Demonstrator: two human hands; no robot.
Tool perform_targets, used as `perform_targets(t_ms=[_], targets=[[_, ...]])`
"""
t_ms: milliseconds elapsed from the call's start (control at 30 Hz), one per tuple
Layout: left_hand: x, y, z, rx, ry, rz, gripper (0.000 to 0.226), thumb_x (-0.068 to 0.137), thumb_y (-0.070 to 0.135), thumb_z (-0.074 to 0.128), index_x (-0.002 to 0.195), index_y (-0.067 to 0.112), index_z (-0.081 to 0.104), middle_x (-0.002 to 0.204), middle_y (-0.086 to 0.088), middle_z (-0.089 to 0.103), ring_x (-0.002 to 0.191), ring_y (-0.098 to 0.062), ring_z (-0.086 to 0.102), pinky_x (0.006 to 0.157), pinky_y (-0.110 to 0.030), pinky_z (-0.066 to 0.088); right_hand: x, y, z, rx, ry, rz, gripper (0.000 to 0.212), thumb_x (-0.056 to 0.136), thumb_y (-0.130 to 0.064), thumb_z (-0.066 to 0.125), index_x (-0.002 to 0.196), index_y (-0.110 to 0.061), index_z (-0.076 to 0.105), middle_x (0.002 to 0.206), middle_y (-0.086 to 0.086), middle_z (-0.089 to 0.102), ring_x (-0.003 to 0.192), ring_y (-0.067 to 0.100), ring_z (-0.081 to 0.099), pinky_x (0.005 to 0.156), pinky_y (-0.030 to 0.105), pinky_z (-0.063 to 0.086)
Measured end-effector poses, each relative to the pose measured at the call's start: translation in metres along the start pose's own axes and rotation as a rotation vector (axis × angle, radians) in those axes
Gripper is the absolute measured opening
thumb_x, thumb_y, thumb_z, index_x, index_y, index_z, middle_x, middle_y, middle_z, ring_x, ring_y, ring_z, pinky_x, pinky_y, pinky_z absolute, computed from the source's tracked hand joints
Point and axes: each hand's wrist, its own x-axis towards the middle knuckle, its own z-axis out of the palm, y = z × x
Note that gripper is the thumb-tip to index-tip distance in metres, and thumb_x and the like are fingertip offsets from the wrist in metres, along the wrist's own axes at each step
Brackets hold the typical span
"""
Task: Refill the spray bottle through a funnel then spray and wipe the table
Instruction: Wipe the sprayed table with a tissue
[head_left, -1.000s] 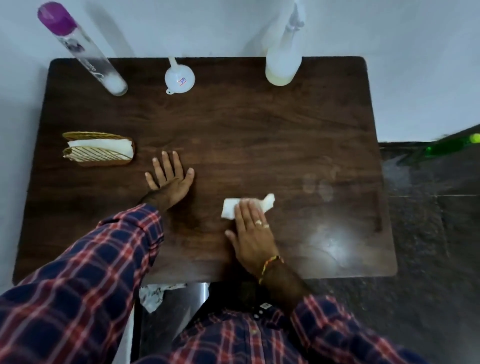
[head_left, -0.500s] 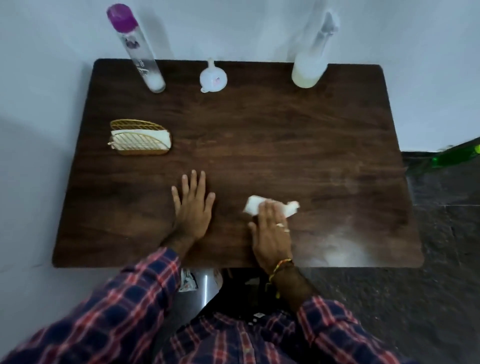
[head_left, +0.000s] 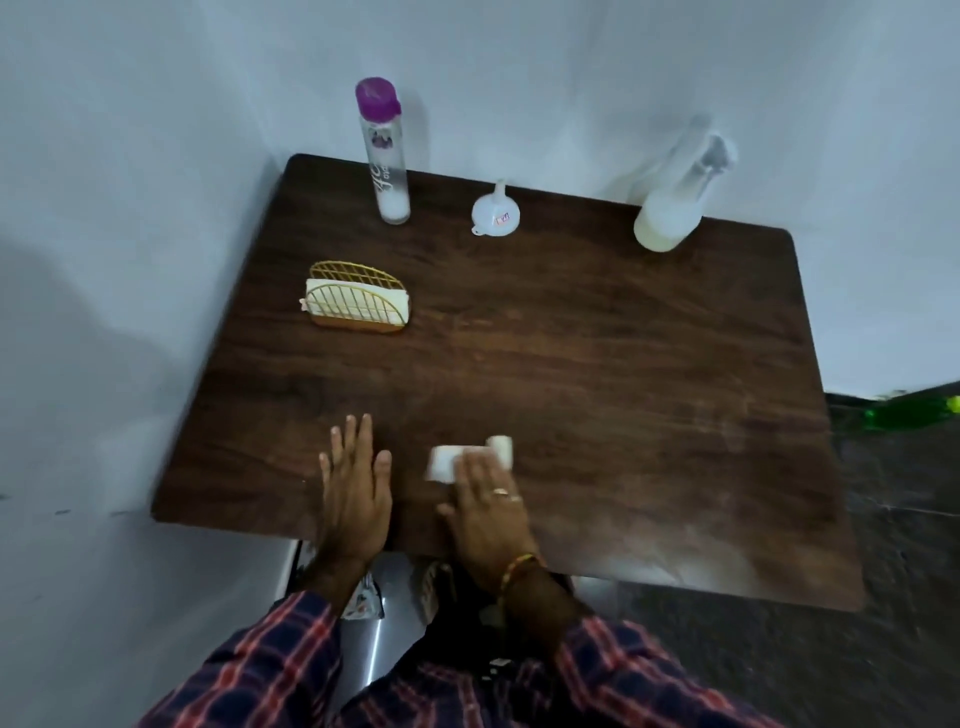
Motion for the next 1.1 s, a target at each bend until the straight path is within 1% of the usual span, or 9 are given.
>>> perform_targets(t_ms=[167, 333, 400, 533, 600, 733, 867, 967, 1100], targets=[[-0.001, 0.017, 0.019, -0.006, -0.124, 0.053, 0.069, 0.094, 0.053, 0.01, 0.153, 0.019, 0.022, 0.161, -0.003, 0.015, 0.149, -0.018, 0.002, 0.12, -0.038, 0.0, -0.009, 0.1, -0.02, -0.007, 0.107, 0.501, 0.071, 0.102, -0.047, 0.018, 0.138, 0.007, 0.047, 0.141, 0.028, 0.048, 0.133, 0.045, 0.044, 0.11, 0.055, 0.037], [-0.006, 0.043, 0.039, 0.142, -0.326, 0.171, 0.084, 0.083, 0.062, -0.004, 0.154, 0.023, 0.018, 0.162, 0.0, 0.011, 0.15, -0.019, 0.001, 0.12, -0.04, -0.002, -0.025, 0.056, -0.004, -0.011, 0.103, 0.204, 0.066, 0.102, -0.044, 0.02, 0.138, 0.002, 0.05, 0.143, 0.023, 0.049, 0.134, 0.039, 0.045, 0.111, 0.046, 0.028], [-0.006, 0.046, 0.042, 0.212, -0.39, 0.191, 0.078, 0.087, 0.061, 0.0, 0.154, 0.024, 0.018, 0.162, 0.0, 0.01, 0.15, -0.019, 0.001, 0.119, -0.04, -0.001, -0.037, 0.049, -0.004, 0.014, 0.099, 0.118, 0.058, 0.098, -0.039, 0.031, 0.137, -0.003, 0.054, 0.142, 0.017, 0.052, 0.134, 0.034, 0.048, 0.11, 0.045, 0.035], [-0.004, 0.043, 0.039, 0.255, -0.442, 0.197, 0.057, 0.102, 0.047, 0.021, 0.154, 0.022, 0.018, 0.163, -0.001, 0.007, 0.15, -0.019, 0.0, 0.12, -0.038, 0.001, -0.037, 0.065, -0.04, 0.188, 0.261, 0.299, 0.034, 0.086, -0.015, 0.055, 0.117, -0.008, 0.068, 0.118, 0.015, 0.069, 0.102, 0.035, 0.068, 0.083, 0.042, 0.057], [-0.006, 0.044, 0.034, 0.25, -0.449, 0.202, 0.056, 0.103, 0.043, 0.025, 0.154, 0.022, 0.017, 0.163, -0.001, 0.006, 0.15, -0.019, -0.001, 0.12, -0.038, 0.001, -0.033, 0.091, -0.057, 0.205, 0.352, 0.442, 0.028, 0.076, -0.013, 0.056, 0.101, -0.012, 0.07, 0.098, 0.011, 0.072, 0.083, 0.034, 0.067, 0.074, 0.038, 0.055], [-0.013, 0.047, 0.027, 0.243, -0.488, 0.189, 0.057, 0.103, 0.044, 0.026, 0.155, 0.022, 0.014, 0.163, -0.003, 0.005, 0.15, -0.02, -0.001, 0.12, -0.038, 0.004, -0.02, 0.137, -0.073, 0.414, 0.028, 0.472, 0.029, 0.08, -0.025, 0.069, 0.109, -0.02, 0.07, 0.105, 0.006, 0.066, 0.098, 0.031, 0.062, 0.088, 0.036, 0.048], [-0.019, 0.047, 0.022, 0.291, -0.53, 0.193, 0.058, 0.103, 0.046, 0.027, 0.155, 0.023, 0.013, 0.163, -0.005, 0.004, 0.15, -0.021, -0.001, 0.12, -0.037, 0.007, -0.009, 0.149, -0.085, 0.313, -0.258, 0.348, 0.036, 0.076, -0.037, 0.077, 0.11, -0.026, 0.071, 0.108, 0.004, 0.057, 0.103, 0.022, 0.057, 0.092, 0.035, 0.048], [-0.023, 0.049, 0.018, 0.324, -0.534, 0.202, 0.059, 0.102, 0.047, 0.027, 0.155, 0.024, 0.013, 0.163, -0.004, 0.003, 0.15, -0.021, -0.002, 0.12, -0.037, 0.007, -0.013, 0.149, -0.083, 0.269, -0.234, 0.326, 0.024, 0.078, -0.039, 0.073, 0.094, -0.021, 0.072, 0.099, 0.002, 0.061, 0.099, 0.024, 0.061, 0.085, 0.035, 0.05], [-0.026, 0.057, 0.014, 0.302, -0.542, 0.219, 0.06, 0.102, 0.047, 0.028, 0.155, 0.023, 0.013, 0.163, -0.005, 0.003, 0.15, -0.021, -0.002, 0.121, -0.038, 0.008, -0.024, 0.132, -0.087, 0.55, -0.059, 0.479, 0.013, 0.079, -0.03, 0.075, 0.079, -0.018, 0.069, 0.079, -0.002, 0.065, 0.076, 0.016, 0.063, 0.07, 0.028, 0.049]])
